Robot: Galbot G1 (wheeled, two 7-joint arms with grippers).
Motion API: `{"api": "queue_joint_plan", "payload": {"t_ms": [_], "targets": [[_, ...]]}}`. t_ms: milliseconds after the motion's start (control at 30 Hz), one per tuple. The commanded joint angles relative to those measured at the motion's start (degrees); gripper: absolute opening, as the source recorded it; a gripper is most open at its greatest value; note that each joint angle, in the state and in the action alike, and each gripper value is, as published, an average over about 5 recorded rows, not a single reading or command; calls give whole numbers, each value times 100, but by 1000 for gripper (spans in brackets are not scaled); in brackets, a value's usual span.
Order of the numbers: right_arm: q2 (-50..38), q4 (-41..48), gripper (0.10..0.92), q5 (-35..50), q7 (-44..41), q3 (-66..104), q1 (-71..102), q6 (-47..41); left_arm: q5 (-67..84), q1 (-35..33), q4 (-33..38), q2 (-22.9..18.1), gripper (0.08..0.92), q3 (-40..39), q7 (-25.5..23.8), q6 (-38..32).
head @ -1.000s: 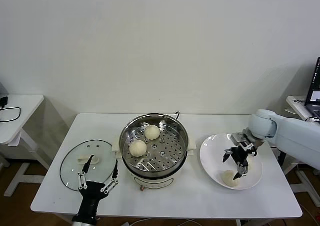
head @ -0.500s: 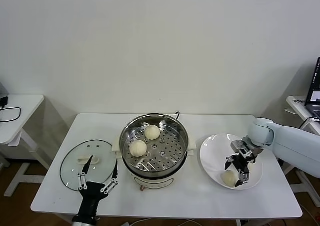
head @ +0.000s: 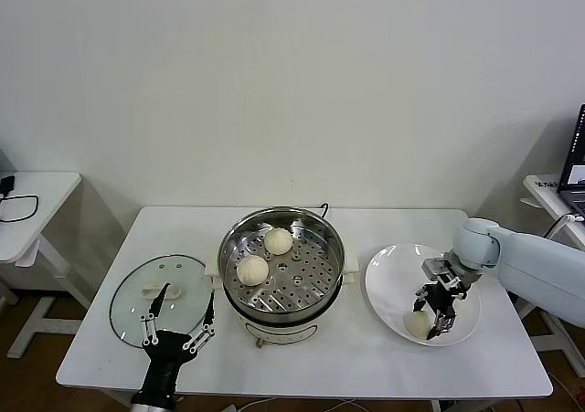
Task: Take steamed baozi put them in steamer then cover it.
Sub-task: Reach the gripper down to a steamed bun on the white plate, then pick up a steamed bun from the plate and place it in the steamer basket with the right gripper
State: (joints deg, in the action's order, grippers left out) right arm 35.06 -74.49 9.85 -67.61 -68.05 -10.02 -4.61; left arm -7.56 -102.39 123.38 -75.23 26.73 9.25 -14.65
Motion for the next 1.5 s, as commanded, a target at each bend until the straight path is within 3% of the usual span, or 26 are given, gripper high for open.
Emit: {"api": "queue_joint_plan", "payload": {"t_ms": [33,300,600,967,1500], "targets": [[-20,-124,645,67,-13,-87,-407,21,0,-4,25,7,823,-2,2,4],[232,-682,645,252,-122,-585,-2380,857,0,2,63,28,823,-27,4,5],[1479,-1291,645,115,-43,-801,-3910,2443,-3,-20,98,33,823,-45,3,2],[2570,-1692,645,-1162,231,-456,-3356,3664,1,-56,147,27,823,-12,14,-7],[2926,-1478,645,-2648,228,-126,-1764,4696,1,-56,89,17,823,-14,31,-22]]}}
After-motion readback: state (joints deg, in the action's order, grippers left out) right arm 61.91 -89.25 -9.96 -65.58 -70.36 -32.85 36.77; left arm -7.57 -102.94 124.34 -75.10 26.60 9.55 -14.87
